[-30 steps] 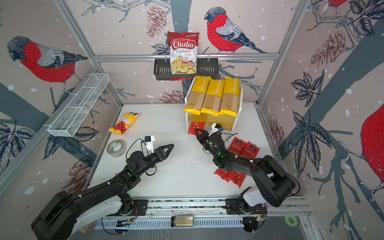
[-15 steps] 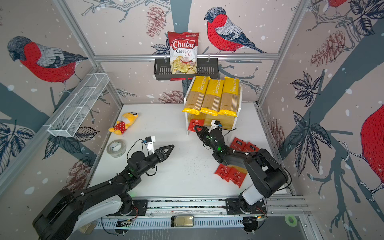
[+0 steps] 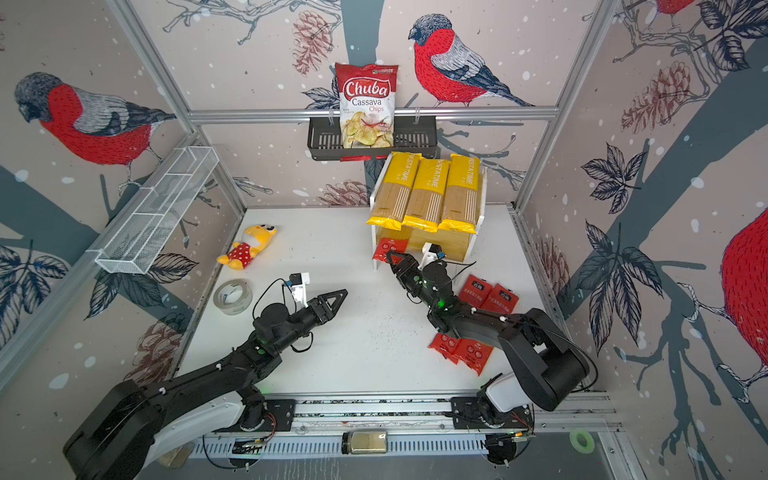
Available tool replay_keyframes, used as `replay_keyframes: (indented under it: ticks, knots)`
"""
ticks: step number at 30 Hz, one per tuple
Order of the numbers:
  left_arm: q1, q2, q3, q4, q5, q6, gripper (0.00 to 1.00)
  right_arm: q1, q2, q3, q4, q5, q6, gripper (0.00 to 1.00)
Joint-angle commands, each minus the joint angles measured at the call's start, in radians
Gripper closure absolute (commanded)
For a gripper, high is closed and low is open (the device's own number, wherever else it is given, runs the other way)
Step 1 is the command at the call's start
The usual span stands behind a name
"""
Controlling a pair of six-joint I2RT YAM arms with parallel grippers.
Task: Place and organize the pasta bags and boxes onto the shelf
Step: 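Set the pack on the lower shelf tier and open the right gripper, then draw the right gripper back and reach both grippers to another red pack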
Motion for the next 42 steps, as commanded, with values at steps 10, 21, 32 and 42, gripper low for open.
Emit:
replay_keyframes:
  ticks: [10,21,32,42]
  knots:
    - [-0.275,0.07,0.124,-0.198,-0.222,0.362,0.34,0.176,-0.255,-0.076,-0.706,0.295,-0.111,0.4]
    - [-0.485,0.254,0.156,-0.097,-0.413,0.412,0.33,0.213,-0.28,-0.031,-1.289,0.599,0.052,0.35]
    - [-0.485,0.313,0.163,-0.09,-0.394,0.372,0.34,0.24,-0.2,-0.117,-1.175,0.517,0.085,0.35]
    - [-0.48,0.239,0.144,-0.167,-0.505,0.371,0.33,0.464,0.004,-0.006,-0.986,0.412,0.045,0.37]
